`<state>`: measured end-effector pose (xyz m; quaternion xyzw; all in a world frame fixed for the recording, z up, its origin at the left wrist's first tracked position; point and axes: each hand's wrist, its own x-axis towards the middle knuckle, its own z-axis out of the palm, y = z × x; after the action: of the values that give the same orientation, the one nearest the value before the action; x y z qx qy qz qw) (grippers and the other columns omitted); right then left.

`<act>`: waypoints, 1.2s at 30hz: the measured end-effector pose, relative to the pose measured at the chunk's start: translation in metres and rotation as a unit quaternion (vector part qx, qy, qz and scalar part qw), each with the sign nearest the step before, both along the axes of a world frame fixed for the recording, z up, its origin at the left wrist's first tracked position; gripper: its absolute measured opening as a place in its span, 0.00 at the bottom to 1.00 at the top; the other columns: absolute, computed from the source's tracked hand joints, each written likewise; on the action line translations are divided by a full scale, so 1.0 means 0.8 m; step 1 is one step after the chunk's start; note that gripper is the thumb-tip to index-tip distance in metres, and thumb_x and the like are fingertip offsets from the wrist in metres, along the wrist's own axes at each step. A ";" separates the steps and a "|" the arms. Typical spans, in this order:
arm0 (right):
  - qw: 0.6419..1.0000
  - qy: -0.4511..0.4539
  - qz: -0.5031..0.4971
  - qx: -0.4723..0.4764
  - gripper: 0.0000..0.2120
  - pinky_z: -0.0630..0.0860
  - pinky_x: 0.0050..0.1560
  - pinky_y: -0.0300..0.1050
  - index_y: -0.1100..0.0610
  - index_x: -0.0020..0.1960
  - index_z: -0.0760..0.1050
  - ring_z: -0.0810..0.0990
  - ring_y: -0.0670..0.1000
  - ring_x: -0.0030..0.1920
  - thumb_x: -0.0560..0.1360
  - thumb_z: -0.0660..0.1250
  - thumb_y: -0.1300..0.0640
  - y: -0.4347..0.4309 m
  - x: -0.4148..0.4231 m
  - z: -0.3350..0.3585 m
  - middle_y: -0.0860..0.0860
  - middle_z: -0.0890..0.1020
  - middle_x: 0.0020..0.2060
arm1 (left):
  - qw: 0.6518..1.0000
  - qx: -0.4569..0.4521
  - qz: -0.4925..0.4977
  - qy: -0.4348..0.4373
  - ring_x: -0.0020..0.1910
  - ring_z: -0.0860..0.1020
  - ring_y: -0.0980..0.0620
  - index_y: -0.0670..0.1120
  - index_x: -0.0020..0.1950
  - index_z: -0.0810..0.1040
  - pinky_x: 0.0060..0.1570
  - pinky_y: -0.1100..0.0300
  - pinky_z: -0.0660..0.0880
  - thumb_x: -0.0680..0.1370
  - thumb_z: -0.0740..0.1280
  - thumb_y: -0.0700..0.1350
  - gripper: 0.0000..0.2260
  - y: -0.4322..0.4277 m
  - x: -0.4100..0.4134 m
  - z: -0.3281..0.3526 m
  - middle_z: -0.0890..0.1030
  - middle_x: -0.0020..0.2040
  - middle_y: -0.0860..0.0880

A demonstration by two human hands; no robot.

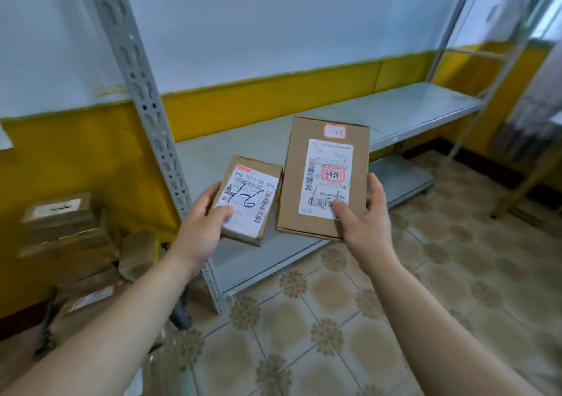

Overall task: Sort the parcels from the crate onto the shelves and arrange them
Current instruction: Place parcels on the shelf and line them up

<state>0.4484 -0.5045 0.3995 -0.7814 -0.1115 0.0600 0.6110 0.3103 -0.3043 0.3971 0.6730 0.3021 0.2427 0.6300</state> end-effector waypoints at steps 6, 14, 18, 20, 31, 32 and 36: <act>0.999 0.008 -0.048 -0.009 0.37 0.76 0.63 0.59 0.42 0.78 0.54 0.78 0.51 0.60 0.77 0.71 0.54 -0.043 0.054 -0.009 0.42 0.75 0.57 | 0.999 -0.047 -0.011 -0.015 0.53 0.81 0.50 0.56 0.59 0.76 0.55 0.48 0.78 0.81 0.58 0.38 0.16 -0.030 0.077 -0.016 0.83 0.55 0.52; 0.999 0.008 -0.041 -0.002 0.36 0.76 0.59 0.52 0.42 0.78 0.55 0.76 0.41 0.49 0.77 0.70 0.55 -0.094 0.180 -0.016 0.34 0.72 0.47 | 0.999 -0.039 -0.005 -0.023 0.48 0.82 0.53 0.55 0.57 0.77 0.46 0.55 0.77 0.80 0.58 0.38 0.15 -0.080 0.211 -0.020 0.84 0.50 0.54; 1.000 0.011 -0.018 -0.022 0.37 0.77 0.58 0.52 0.43 0.79 0.54 0.77 0.44 0.52 0.77 0.70 0.54 -0.128 0.259 -0.026 0.33 0.72 0.47 | 0.998 -0.053 0.004 -0.012 0.44 0.81 0.55 0.54 0.56 0.77 0.41 0.58 0.74 0.79 0.58 0.39 0.14 -0.118 0.291 -0.039 0.84 0.49 0.54; 0.999 0.017 -0.012 -0.033 0.37 0.78 0.58 0.51 0.43 0.79 0.54 0.77 0.46 0.54 0.77 0.70 0.55 -0.144 0.293 -0.034 0.33 0.72 0.47 | 0.998 -0.065 0.003 0.007 0.44 0.81 0.55 0.54 0.55 0.78 0.43 0.57 0.74 0.79 0.59 0.40 0.13 -0.134 0.327 -0.052 0.84 0.49 0.55; 0.987 0.108 -0.018 -0.116 0.36 0.77 0.60 0.54 0.45 0.78 0.56 0.78 0.47 0.56 0.77 0.71 0.55 -0.152 0.409 -0.133 0.31 0.71 0.50 | 0.985 -0.122 -0.034 0.116 0.44 0.80 0.53 0.53 0.60 0.77 0.40 0.58 0.73 0.79 0.60 0.41 0.13 -0.127 0.460 -0.167 0.83 0.51 0.51; 0.984 0.121 -0.021 -0.126 0.36 0.77 0.61 0.54 0.45 0.78 0.56 0.77 0.47 0.55 0.77 0.71 0.55 -0.145 0.417 -0.144 0.33 0.72 0.49 | 0.983 -0.127 -0.042 0.129 0.46 0.80 0.51 0.54 0.58 0.78 0.43 0.57 0.73 0.78 0.61 0.43 0.12 -0.119 0.469 -0.181 0.83 0.52 0.50; 0.970 0.175 -0.018 -0.168 0.37 0.77 0.60 0.56 0.44 0.79 0.54 0.78 0.49 0.56 0.76 0.70 0.53 -0.105 0.445 -0.193 0.42 0.76 0.57 | 0.972 -0.141 -0.050 0.180 0.54 0.81 0.46 0.63 0.47 0.81 0.58 0.44 0.75 0.66 0.63 0.51 0.13 -0.077 0.502 -0.245 0.84 0.51 0.53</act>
<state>0.8048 -0.5888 0.2455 -0.8523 0.0228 0.2026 0.4817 0.7123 -0.3656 0.2011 0.6244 0.4076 0.0401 0.6651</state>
